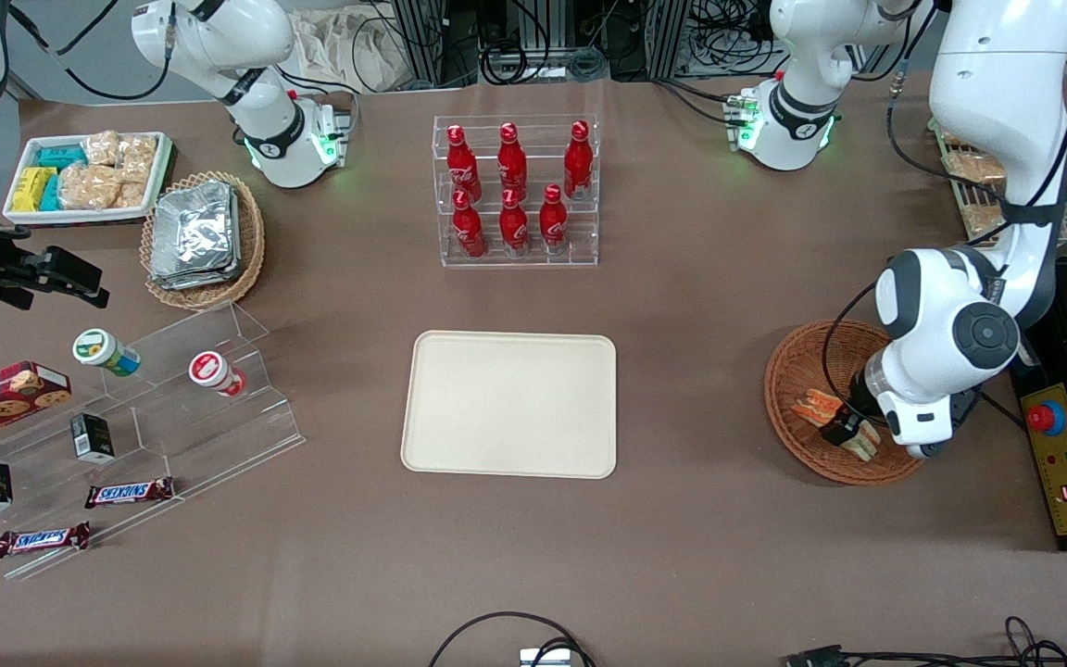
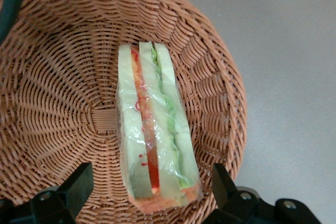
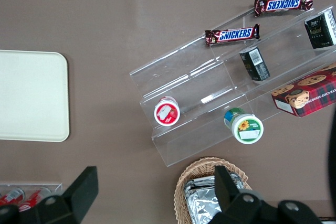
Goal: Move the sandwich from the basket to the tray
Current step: 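Lower the open left gripper over the wrapped sandwich and close on it, then lift the sandwich out of the basket and carry it toward the cream tray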
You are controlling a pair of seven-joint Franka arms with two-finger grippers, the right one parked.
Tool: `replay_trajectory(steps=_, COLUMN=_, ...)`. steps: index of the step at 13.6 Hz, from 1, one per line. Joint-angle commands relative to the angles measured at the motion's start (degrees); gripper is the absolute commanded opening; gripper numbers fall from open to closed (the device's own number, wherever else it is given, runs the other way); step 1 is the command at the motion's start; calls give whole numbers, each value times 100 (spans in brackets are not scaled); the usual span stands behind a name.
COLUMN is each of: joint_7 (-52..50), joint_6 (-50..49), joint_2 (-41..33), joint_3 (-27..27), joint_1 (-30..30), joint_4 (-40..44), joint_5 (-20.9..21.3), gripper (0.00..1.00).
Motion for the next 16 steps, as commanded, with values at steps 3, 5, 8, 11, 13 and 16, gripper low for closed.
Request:
replay_trajectory(steps=3, joint_7=-94, joint_6=65, joint_2=181, joint_3=54, joint_1=-22, joint_4=130, joint_5=48, gripper=38)
replay_trajectory(steps=5, joint_7=-86, joint_6=65, joint_2=172, joint_3=54, joint_1=-13, joint_4=130, joint_5=56, gripper=0)
replay_trajectory(steps=8, joint_7=-77, joint_6=-31, joint_2=-47, joint_3=54, joint_1=-22, joint_4=148, joint_5=48, gripper=0)
replay_trajectory(steps=11, joint_7=-7, joint_6=-854, joint_2=-521, joint_3=28, joint_1=-40, joint_4=287, joint_5=39, gripper=0)
replay_trajectory(steps=13, joint_7=11, joint_6=-1863, joint_2=-698, joint_3=-129, joint_1=-49, joint_4=804, joint_5=21, gripper=0)
replay_trajectory(steps=16, joint_7=55, joint_6=-2808, joint_2=-567, joint_3=-778, joint_1=-57, joint_4=1972, joint_5=12, gripper=0)
